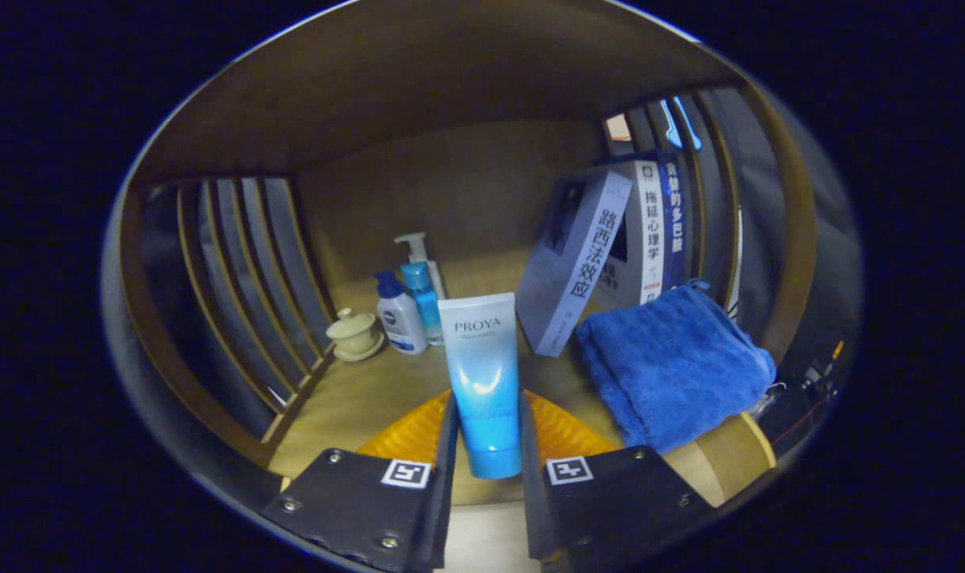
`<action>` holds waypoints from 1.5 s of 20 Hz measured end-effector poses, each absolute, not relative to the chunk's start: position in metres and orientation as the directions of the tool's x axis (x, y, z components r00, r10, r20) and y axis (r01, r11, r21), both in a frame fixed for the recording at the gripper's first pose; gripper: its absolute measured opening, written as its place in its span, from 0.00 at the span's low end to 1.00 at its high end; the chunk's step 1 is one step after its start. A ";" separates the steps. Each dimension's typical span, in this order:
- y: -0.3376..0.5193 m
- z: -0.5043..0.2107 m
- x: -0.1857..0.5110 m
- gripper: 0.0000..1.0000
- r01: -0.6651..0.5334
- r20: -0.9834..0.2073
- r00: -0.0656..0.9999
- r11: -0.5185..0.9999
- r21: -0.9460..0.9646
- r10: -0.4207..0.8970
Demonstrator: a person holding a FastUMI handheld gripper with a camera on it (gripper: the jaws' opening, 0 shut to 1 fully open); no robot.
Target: Pull open the drawer, take out the items inside it, and place them on the countertop above the cabinet.
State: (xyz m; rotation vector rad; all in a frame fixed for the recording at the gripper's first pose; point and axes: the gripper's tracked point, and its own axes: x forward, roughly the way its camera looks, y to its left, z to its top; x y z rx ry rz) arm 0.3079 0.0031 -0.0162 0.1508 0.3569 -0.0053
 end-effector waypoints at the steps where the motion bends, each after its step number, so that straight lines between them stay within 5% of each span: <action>1: 0.002 -0.028 0.317 0.39 0.036 -0.358 0.934 0.989 0.142 0.017; 14: 0.005 -0.081 0.347 0.40 0.070 -0.369 0.929 0.992 0.105 -0.027; 15: 0.005 -0.081 0.345 0.43 0.077 -0.368 0.929 0.992 0.103 -0.034; 19: 0.004 -0.054 0.330 1.00 0.088 -0.320 0.946 0.989 0.119 -0.046; 30: -0.011 0.052 0.197 1.00 0.023 -0.174 0.985 0.999 0.049 -0.014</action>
